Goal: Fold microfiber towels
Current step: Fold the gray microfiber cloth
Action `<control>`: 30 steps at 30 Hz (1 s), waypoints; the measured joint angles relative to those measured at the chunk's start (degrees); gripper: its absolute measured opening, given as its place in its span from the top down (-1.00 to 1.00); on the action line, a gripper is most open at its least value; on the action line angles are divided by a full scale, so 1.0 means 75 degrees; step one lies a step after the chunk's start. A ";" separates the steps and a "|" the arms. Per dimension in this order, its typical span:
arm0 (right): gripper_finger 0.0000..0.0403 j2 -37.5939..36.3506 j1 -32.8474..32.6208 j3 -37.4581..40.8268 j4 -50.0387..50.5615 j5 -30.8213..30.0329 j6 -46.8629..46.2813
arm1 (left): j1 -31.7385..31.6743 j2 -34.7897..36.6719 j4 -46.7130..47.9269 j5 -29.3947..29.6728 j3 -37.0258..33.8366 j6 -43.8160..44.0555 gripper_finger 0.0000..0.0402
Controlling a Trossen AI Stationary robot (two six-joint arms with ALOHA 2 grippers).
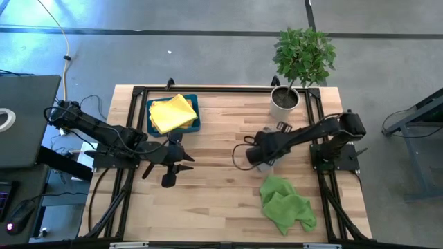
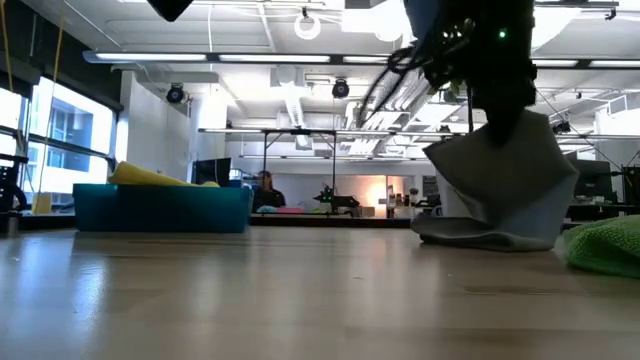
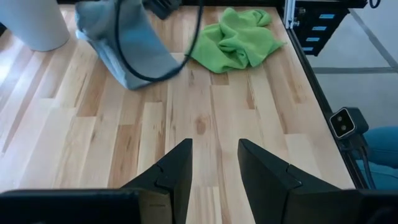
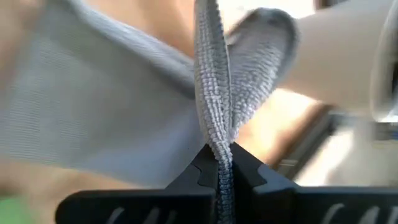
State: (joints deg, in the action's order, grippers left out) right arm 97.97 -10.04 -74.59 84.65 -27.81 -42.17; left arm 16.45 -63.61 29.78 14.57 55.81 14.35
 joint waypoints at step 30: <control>1.00 0.0012 -0.0264 0.0312 -0.1558 0.1943 -0.3310 | 0.0003 -0.0257 -0.0066 0.0020 0.0006 -0.0021 0.40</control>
State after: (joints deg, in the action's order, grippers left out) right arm 98.06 -12.01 -72.25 72.97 -13.23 -67.00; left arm 16.47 -65.54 29.28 14.72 55.85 14.19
